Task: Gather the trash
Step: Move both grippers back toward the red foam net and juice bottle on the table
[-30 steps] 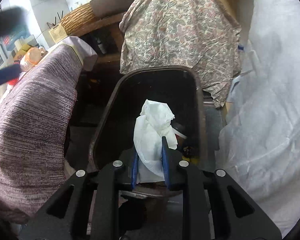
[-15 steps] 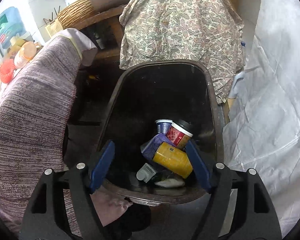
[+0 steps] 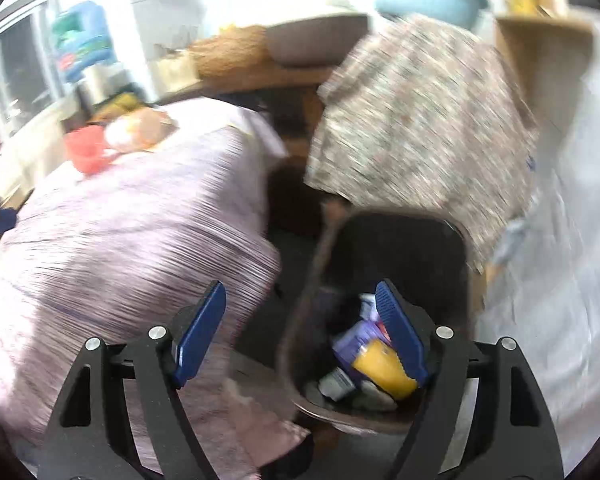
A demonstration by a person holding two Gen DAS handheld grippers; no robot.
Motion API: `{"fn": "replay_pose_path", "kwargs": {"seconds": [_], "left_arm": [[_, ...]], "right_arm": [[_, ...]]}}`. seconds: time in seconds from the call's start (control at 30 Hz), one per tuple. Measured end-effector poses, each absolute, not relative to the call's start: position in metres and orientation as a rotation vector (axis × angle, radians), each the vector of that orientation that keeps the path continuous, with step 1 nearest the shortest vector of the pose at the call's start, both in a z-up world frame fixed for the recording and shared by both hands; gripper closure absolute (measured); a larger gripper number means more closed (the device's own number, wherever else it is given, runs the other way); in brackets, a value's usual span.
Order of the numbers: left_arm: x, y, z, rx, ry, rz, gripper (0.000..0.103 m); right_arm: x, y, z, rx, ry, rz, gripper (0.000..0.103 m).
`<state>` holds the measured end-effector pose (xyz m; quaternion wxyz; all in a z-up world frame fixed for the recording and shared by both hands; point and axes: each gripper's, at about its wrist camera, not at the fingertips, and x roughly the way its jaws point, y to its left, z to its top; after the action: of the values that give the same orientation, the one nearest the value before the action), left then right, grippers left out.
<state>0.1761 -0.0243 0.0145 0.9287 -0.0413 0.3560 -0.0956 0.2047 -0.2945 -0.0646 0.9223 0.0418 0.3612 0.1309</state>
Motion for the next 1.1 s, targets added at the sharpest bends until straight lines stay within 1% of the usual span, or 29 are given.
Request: {"fn": "replay_pose_path", "kwargs": {"seconds": [0.27,0.4,0.63,0.87,1.1], "left_arm": [[0.173,0.052,0.021,-0.118,0.725,-0.049,0.005],[0.171,0.076,0.025,-0.125,0.728,-0.017,0.005],[0.184,0.103,0.033,-0.095,0.733,0.015,0.005],[0.222,0.134,0.027,-0.082,0.771,0.065,0.006],[0.262,0.149,0.020,-0.086,0.790,0.069,0.009]], "right_arm": [[0.204,-0.222,-0.013,-0.053,0.642,0.454,0.022],[0.208,-0.193,-0.001,-0.108,0.626,0.509,0.021],[0.218,-0.149,0.010,-0.212,0.612,0.575,0.021],[0.236,-0.112,0.011,-0.312,0.611,0.622,0.021],[0.257,-0.098,0.008,-0.319,0.644,0.637,0.021]]}}
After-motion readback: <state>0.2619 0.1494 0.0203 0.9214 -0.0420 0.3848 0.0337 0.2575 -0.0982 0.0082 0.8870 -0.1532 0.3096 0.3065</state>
